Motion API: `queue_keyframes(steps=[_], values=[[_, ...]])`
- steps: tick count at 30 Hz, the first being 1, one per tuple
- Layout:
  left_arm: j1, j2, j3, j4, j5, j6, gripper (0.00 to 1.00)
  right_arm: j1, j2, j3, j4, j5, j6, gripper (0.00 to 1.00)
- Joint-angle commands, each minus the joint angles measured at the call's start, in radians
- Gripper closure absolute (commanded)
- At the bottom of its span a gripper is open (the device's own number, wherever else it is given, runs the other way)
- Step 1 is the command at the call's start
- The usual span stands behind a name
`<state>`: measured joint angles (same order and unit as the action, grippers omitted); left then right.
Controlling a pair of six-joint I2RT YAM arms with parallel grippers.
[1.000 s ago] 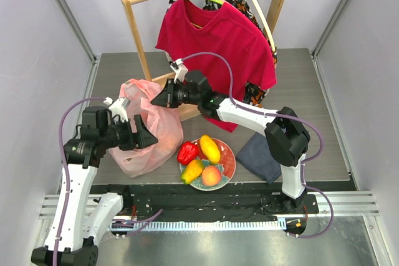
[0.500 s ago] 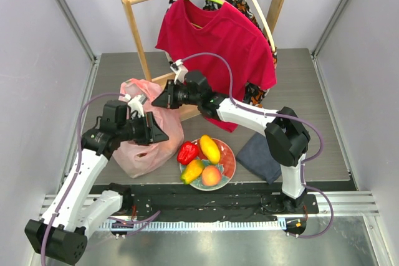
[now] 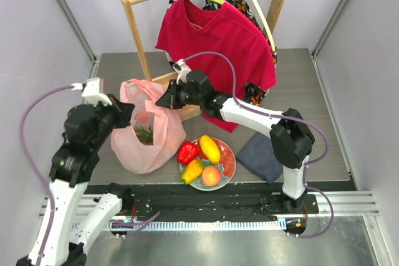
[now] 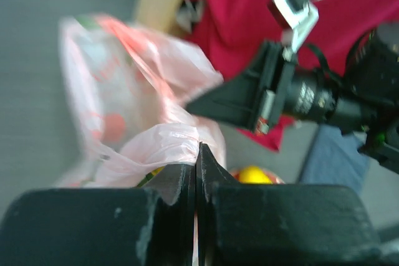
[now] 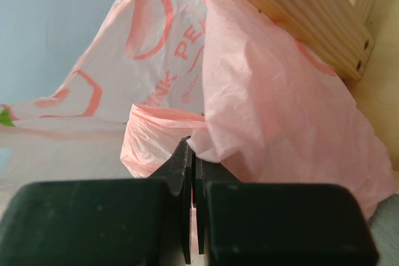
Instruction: Place the fruits into the plastic bag
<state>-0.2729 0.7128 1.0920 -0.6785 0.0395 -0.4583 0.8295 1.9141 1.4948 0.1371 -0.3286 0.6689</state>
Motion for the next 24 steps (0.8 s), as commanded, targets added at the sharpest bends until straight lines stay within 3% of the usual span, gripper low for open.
queue_keyframes(steps=[1,4,9,10,12,13,15,16,18,24], values=[[0.000,-0.111,-0.013,0.147,-0.228,0.127,1.00,-0.009,-0.119,-0.021,-0.001,0.068,-0.051,0.99],[0.000,-0.154,-0.067,0.244,-0.240,0.173,1.00,-0.016,-0.132,-0.041,-0.011,0.086,-0.065,0.99],[0.000,-0.133,-0.119,0.250,-0.222,0.257,1.00,-0.024,-0.133,-0.047,-0.039,0.097,-0.083,0.99],[-0.002,-0.133,-0.145,0.266,-0.234,0.285,1.00,-0.024,-0.141,-0.048,-0.045,0.099,-0.086,0.95],[0.000,-0.145,-0.168,0.283,-0.243,0.296,1.00,-0.027,-0.158,-0.060,-0.053,0.102,-0.106,0.84],[-0.002,-0.153,-0.185,0.296,-0.244,0.302,1.00,-0.026,-0.182,-0.067,-0.053,0.100,-0.115,0.70],[0.000,-0.165,-0.211,0.310,-0.234,0.305,1.00,-0.026,-0.211,-0.087,-0.053,0.100,-0.152,0.53],[0.000,-0.180,-0.219,0.324,-0.231,0.306,1.00,-0.026,-0.228,-0.097,-0.054,0.100,-0.169,0.37],[0.000,-0.193,-0.237,0.329,-0.228,0.306,1.00,-0.026,-0.276,-0.107,-0.062,0.088,-0.218,0.20],[0.000,-0.226,-0.262,0.329,-0.244,0.314,1.00,-0.026,-0.421,-0.163,-0.073,0.092,-0.296,0.09]])
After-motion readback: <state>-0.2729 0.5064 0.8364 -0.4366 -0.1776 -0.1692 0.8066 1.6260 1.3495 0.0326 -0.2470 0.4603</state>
